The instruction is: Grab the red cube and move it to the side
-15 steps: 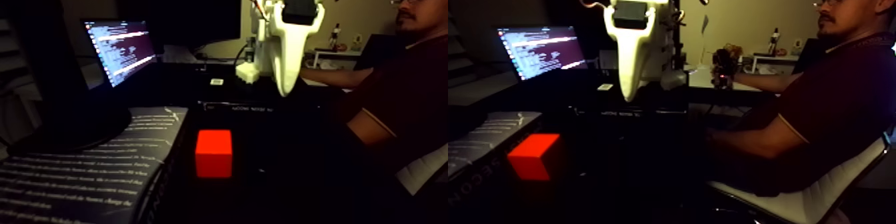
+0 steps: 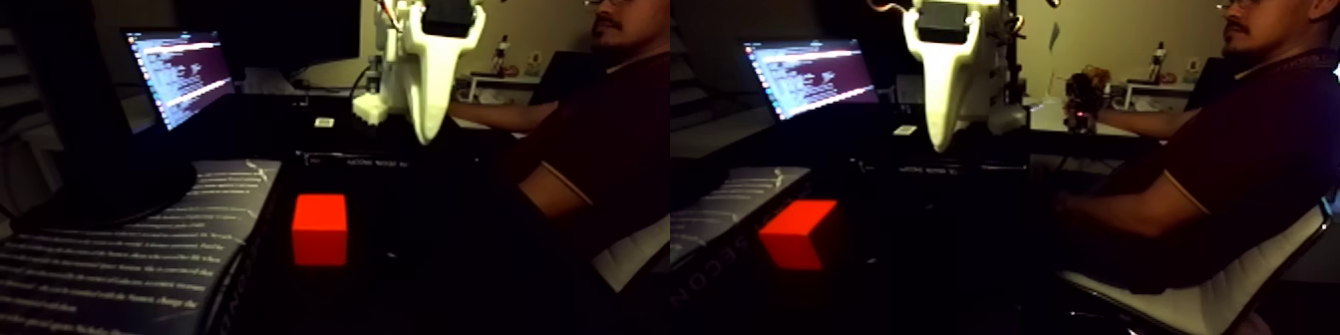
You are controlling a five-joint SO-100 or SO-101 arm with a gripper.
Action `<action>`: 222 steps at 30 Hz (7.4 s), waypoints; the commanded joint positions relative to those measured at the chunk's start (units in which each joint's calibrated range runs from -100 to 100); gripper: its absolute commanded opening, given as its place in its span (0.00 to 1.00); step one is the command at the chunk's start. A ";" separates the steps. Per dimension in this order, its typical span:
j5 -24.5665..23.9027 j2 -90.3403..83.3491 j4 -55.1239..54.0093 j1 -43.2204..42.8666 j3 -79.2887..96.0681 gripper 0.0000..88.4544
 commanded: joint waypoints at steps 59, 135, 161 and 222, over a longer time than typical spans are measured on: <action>0.08 0.17 0.02 0.19 -0.18 0.01; 0.08 0.17 0.02 0.19 -0.18 0.01; 0.19 0.17 0.02 -0.06 -0.18 0.01; 10.60 68.91 -18.22 11.84 -40.81 0.01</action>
